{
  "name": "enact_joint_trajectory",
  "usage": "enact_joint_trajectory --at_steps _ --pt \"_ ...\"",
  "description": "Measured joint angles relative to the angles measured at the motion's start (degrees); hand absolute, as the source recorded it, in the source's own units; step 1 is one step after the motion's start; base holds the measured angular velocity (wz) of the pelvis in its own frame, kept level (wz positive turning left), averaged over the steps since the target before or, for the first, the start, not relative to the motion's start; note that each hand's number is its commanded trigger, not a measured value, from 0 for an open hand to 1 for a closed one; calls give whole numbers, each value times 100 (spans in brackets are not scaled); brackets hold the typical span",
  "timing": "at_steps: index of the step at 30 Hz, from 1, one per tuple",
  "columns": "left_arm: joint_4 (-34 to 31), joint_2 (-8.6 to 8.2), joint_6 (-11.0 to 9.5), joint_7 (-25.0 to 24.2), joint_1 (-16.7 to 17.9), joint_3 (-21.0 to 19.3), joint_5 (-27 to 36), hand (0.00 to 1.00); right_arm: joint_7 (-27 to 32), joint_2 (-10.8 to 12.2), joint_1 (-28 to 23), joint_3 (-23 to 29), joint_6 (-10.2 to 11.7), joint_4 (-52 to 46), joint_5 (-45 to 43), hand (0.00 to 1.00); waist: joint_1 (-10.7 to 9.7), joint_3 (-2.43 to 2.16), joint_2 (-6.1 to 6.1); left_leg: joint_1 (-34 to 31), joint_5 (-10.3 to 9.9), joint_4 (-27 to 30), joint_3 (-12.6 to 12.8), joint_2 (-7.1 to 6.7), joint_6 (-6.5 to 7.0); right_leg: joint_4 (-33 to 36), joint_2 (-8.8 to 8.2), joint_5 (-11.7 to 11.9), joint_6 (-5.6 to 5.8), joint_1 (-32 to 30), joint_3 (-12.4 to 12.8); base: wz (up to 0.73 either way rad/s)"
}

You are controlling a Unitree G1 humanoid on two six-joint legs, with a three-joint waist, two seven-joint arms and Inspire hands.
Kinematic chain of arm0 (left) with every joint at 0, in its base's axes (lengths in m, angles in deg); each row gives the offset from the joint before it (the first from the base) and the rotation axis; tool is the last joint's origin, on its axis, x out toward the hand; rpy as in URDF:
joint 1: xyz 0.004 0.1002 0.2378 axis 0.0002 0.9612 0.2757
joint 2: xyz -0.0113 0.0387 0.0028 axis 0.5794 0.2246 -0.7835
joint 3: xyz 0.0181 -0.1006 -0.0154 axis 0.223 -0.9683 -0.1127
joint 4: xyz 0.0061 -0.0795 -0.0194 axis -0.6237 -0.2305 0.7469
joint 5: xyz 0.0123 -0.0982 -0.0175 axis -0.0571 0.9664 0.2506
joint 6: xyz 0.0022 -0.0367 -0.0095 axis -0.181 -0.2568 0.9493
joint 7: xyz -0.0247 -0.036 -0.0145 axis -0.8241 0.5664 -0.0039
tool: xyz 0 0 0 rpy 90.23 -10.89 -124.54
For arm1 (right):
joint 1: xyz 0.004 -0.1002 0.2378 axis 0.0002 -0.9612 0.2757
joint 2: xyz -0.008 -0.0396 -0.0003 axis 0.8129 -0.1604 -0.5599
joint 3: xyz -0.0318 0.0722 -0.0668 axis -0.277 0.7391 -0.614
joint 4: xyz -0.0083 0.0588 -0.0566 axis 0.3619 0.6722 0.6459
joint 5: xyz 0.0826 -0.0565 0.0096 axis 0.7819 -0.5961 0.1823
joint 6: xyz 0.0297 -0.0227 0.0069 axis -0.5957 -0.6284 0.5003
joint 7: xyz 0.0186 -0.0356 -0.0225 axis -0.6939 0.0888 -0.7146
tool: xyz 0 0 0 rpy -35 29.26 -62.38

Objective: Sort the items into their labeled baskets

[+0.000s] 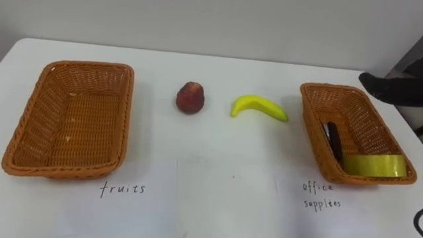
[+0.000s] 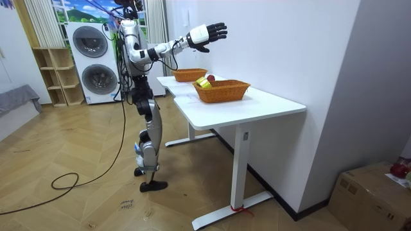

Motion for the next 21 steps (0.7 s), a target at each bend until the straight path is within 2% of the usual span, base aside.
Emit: enact_joint_trajectory --at_steps 3,5,11,17,19,21 --pt "-1 3 -7 -59 -74 2 1 0 1 -201 251 -119 0 -48 -98 0 50 -1 -4 -10 -1 -4 -13 3 -1 -10 1 0 -1 0 -26 2" --pt "0 12 -7 -122 -87 0 -1 0 1 -256 384 -248 4 -55 -148 0 84 1 0 -23 0 -2 -56 2 -1 -16 -2 1 -1 9 -63 8" --pt "-3 19 -6 -131 -182 58 1 0 -88 -255 521 -836 11 -54 -75 0 329 -17 -16 -25 0 32 -127 -3 0 -26 -23 1 -1 35 -149 5" --pt "3 21 -7 -132 -166 263 -3 0 -493 -255 931 -1251 21 37 68 0 388 12 24 -51 2 81 -270 -11 -1 -30 -48 0 0 101 -329 13" --pt "3 23 -1 -132 -131 308 -3 0 -618 -255 1054 -1379 30 151 60 0 450 -2 6 -71 8 86 -294 -8 -10 -31 -52 0 0 96 -397 9" --pt "2 23 16 -144 -122 347 -1 0 -806 -255 1139 -1548 34 431 126 0 506 -36 -43 -101 16 101 -373 -7 -22 -29 -63 0 0 108 -503 15"
